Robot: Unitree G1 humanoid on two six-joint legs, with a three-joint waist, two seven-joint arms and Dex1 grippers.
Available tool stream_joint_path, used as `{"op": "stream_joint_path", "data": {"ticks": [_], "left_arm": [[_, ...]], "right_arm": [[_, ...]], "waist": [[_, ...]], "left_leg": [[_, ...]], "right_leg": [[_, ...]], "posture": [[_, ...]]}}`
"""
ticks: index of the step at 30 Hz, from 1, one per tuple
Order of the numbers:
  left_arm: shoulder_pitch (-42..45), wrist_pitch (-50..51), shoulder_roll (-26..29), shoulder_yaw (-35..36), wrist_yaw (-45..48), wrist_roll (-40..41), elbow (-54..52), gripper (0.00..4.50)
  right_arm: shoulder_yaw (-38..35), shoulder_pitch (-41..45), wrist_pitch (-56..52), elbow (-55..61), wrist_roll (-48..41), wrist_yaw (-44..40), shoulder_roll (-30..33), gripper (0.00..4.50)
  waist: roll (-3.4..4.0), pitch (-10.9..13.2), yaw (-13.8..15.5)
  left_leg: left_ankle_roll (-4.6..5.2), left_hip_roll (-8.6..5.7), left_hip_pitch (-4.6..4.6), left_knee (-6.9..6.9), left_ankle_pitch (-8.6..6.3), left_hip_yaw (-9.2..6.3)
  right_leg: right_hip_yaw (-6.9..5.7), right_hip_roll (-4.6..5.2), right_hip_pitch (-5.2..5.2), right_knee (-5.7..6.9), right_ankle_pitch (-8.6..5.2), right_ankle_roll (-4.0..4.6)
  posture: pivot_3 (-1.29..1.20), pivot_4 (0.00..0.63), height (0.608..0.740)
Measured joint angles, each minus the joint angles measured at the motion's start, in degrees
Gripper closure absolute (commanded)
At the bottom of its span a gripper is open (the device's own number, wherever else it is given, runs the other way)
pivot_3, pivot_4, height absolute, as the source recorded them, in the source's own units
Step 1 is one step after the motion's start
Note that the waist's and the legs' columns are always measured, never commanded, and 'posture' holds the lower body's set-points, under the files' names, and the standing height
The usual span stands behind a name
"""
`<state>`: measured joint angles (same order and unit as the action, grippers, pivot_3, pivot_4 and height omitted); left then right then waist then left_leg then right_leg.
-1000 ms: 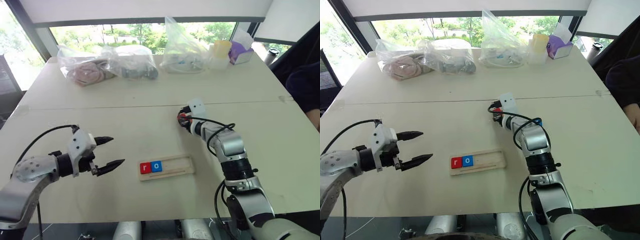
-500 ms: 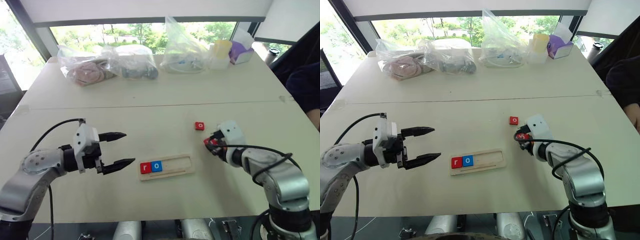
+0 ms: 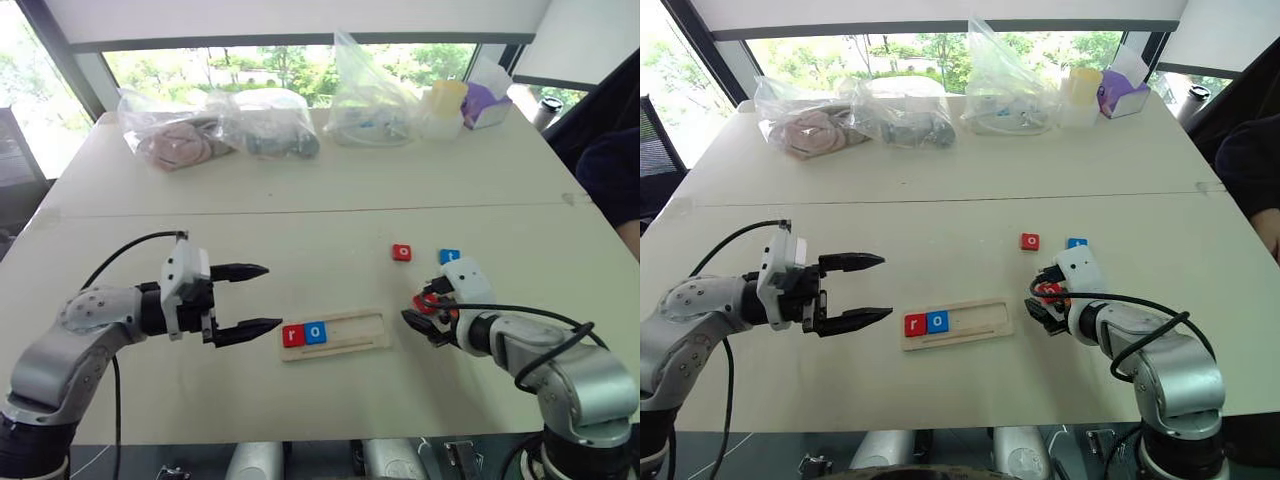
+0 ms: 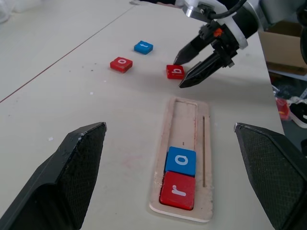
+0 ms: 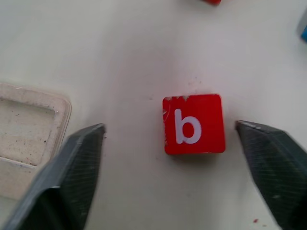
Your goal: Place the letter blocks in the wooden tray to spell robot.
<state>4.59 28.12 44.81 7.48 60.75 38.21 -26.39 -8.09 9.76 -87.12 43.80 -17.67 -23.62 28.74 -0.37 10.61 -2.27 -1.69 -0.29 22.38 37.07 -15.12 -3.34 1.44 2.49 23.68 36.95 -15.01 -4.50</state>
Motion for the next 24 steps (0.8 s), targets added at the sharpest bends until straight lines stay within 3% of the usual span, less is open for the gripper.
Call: {"op": "stream_joint_path", "data": {"ticks": [3, 7, 9, 12, 18, 24], "left_arm": [[0.1, 0.1, 0.0, 0.0, 0.1, 0.0, 0.0, 0.00], [0.6, 0.1, 0.1, -0.2, 0.2, -0.2, 0.4, 0.00], [0.5, 0.1, 0.1, -0.2, 0.0, -0.3, 0.4, 0.00], [0.0, 0.0, 0.2, -0.1, -0.3, -0.9, 0.2, 0.00], [-3.2, 0.0, 0.3, 0.8, -1.6, -1.2, -1.7, 0.00], [-6.2, 0.0, 0.8, 3.3, -2.9, -1.2, -3.8, 0.00]], "right_arm": [[1.6, 0.6, 7.7, -1.6, -2.3, -6.8, 8.5, 0.08], [7.0, 8.9, 50.9, -26.0, 1.2, -32.6, 21.1, 0.08], [9.8, 13.9, 67.4, -39.8, 3.8, -42.9, 22.7, 0.08], [16.2, 20.3, 82.8, -56.1, 7.5, -52.7, 20.8, 0.08], [22.3, 27.6, 95.0, -72.2, 12.0, -64.1, 19.7, 0.08], [23.3, 29.0, 98.3, -77.4, 13.1, -68.2, 19.8, 0.08]], "waist": [[-0.04, 0.1, 0.0], [-0.20, 0.4, -0.4], [-0.37, 0.4, -0.3], [-0.37, 0.5, -0.2], [-0.31, 0.5, 0.2], [-0.30, 0.5, 0.3]], "left_leg": [[0.00, -0.01, 0.00, 0.00, 0.00, 0.01], [0.00, 0.04, -0.17, -0.02, 0.00, 0.37], [0.03, 0.06, -0.23, -0.08, -0.02, 0.35], [0.08, 0.07, -0.07, -0.08, -0.05, 0.31], [0.07, 0.03, 0.01, -0.06, -0.06, 0.09], [0.05, 0.04, -0.05, 0.00, -0.04, 0.10]], "right_leg": [[-0.02, 0.01, -0.04, -0.09, -0.02, -0.04], [-0.06, 0.00, -0.28, -0.38, -0.10, -0.23], [-0.09, -0.01, -0.39, -0.46, 0.01, -0.07], [-0.10, -0.01, -0.24, -0.45, 0.18, -0.23], [-0.09, 0.13, -0.18, -0.47, 0.24, -0.32], [-0.05, 0.20, -0.26, -0.49, 0.19, -0.01]], "posture": [[0.00, 0.150, 0.740], [0.00, 0.150, 0.740], [0.00, 0.150, 0.740], [0.00, 0.150, 0.740], [0.00, 0.150, 0.740], [0.00, 0.150, 0.740]]}}
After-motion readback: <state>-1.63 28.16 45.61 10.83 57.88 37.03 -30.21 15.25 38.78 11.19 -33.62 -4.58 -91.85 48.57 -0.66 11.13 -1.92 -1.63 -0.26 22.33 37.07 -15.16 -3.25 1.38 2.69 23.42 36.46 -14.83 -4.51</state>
